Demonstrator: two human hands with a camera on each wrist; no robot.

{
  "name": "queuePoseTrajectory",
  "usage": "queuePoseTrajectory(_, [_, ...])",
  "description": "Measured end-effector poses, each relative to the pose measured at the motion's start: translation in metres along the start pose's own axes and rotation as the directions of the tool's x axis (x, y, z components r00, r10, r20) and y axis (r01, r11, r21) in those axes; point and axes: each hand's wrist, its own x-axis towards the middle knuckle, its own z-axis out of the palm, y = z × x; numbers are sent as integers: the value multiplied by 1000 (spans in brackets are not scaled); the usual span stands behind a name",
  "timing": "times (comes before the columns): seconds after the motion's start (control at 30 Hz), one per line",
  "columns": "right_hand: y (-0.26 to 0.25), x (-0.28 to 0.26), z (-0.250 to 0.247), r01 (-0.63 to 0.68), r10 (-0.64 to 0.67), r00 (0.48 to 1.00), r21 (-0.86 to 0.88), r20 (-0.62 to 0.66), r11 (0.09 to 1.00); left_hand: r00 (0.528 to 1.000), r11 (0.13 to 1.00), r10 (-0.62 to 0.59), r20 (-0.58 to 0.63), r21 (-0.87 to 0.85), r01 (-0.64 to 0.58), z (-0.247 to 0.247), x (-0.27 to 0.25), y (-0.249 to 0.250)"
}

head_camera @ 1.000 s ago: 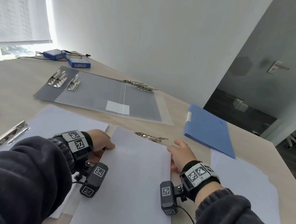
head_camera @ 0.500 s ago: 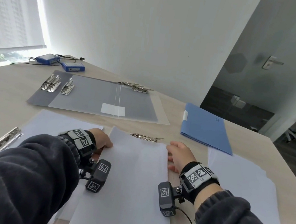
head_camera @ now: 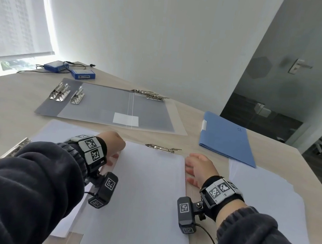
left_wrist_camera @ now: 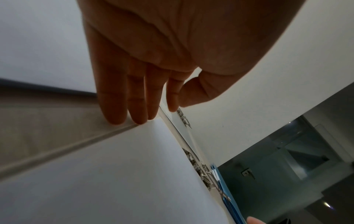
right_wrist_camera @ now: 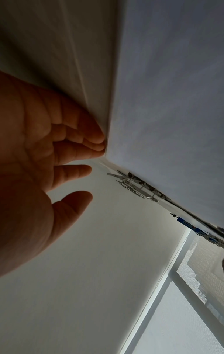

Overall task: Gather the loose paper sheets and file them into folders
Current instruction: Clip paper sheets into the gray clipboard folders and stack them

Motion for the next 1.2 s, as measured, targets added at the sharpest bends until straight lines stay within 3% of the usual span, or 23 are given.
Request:
queuePoseTrajectory(0.4, [-5, -4, 0, -24, 22, 999, 88, 28, 996, 1000, 996, -5, -10, -84, 4, 5, 17, -15])
queuePoseTrajectory(0.7, [-8, -3, 1, -45, 41, 998, 91, 37, 995, 998, 996, 53, -18, 74, -52, 7, 14, -20])
queuePoseTrajectory(0.93, [-11, -8, 2, -33, 29, 999, 103, 36, 994, 985, 945, 166, 49, 277, -173, 5, -1, -18])
queuePoseTrajectory(1.13, [-17, -16, -1, 91, -93, 995, -71, -36, 993, 982, 877, 166, 93, 442, -190, 6, -11, -7])
queuePoseTrajectory(1.2, [-18, -17, 1, 158, -161, 987, -159, -3, 975, 980, 853, 176, 93, 483, -199, 7, -12, -6])
